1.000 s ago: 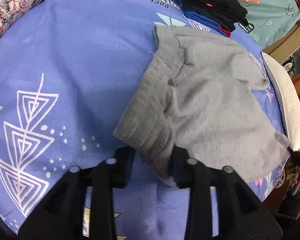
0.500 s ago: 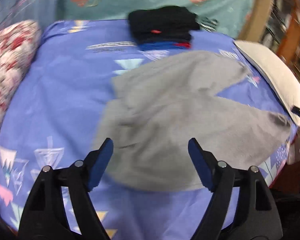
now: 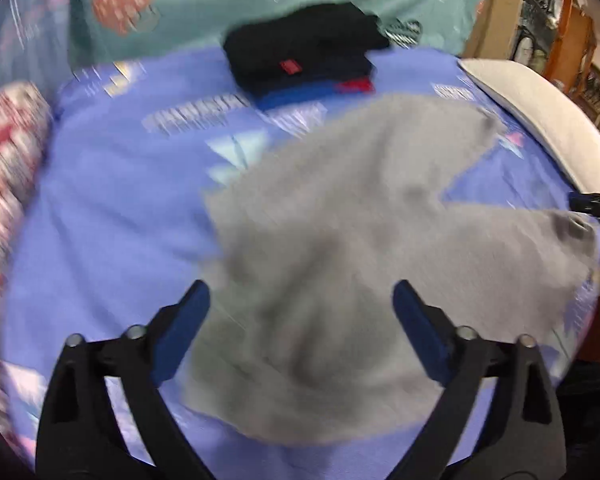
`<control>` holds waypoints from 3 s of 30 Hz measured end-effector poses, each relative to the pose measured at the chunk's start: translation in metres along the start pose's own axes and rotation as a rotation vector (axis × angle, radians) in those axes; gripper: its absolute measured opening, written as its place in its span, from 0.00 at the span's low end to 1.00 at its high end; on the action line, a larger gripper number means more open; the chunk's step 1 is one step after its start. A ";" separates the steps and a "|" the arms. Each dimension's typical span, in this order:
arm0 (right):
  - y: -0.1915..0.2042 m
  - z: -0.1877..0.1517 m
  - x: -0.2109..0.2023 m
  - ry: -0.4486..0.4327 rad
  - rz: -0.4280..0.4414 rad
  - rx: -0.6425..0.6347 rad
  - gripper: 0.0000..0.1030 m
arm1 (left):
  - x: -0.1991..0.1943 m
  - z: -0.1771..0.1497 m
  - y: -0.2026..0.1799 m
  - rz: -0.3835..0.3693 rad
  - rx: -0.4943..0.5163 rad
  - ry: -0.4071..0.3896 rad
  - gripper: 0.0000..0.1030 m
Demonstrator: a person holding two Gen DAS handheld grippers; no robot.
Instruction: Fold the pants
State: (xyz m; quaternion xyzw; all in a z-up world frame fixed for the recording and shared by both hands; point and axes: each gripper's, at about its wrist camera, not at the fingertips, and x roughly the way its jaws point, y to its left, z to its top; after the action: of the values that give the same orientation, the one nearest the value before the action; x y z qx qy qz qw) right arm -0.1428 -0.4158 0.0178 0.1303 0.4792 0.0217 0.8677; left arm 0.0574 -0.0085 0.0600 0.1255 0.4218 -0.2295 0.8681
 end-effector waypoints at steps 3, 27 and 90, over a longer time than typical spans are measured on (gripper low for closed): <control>0.017 0.040 0.002 -0.028 0.003 -0.058 0.47 | 0.023 0.034 0.027 0.080 0.064 0.006 0.95; 0.112 0.234 0.149 -0.018 0.061 -0.533 0.48 | 0.180 0.106 0.068 0.107 0.165 0.131 0.09; 0.132 0.272 0.244 0.190 -0.021 -0.898 0.49 | 0.193 0.102 -0.010 -0.003 0.437 0.172 0.11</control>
State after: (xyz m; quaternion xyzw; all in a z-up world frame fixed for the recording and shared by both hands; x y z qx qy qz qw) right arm 0.2283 -0.3052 -0.0128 -0.2659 0.5012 0.2303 0.7906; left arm 0.2254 -0.1154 -0.0307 0.3287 0.4347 -0.3052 0.7809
